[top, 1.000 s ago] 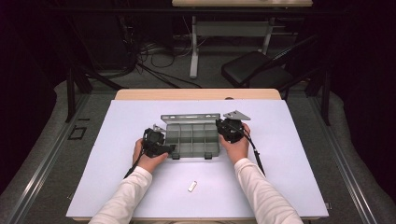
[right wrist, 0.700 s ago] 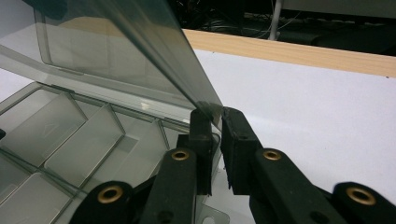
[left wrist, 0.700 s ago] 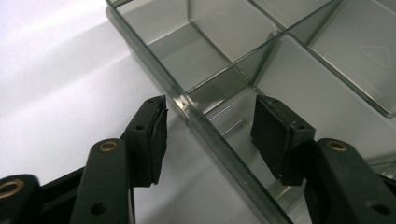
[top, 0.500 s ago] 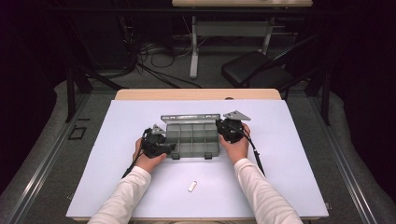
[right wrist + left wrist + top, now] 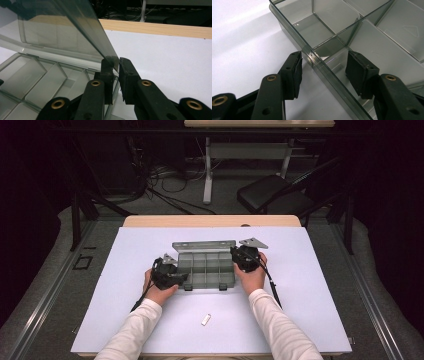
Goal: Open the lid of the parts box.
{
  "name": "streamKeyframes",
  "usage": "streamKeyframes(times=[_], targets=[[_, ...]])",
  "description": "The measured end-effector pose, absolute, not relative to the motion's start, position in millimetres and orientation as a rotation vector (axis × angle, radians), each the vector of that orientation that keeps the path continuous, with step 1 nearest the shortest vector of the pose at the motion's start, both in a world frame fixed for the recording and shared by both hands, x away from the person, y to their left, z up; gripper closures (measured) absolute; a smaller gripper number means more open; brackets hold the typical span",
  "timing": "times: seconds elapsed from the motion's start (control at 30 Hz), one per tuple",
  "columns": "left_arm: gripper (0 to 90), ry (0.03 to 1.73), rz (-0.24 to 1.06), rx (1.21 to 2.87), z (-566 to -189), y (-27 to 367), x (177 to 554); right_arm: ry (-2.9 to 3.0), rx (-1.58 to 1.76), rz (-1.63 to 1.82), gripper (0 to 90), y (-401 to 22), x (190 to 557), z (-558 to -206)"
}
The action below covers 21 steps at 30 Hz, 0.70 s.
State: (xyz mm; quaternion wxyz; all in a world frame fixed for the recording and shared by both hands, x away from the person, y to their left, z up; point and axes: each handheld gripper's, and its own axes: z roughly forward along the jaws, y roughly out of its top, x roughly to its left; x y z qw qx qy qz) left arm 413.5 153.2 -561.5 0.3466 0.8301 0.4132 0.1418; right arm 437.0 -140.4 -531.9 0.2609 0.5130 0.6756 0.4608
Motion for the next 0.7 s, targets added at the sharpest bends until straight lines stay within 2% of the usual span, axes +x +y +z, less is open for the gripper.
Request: streamKeyframes(times=[0.7], targets=[[48.7,1.08,0.365,2.142,-562,154,414,1.773,1.511,1.197,85.6,-133,450,-523]])
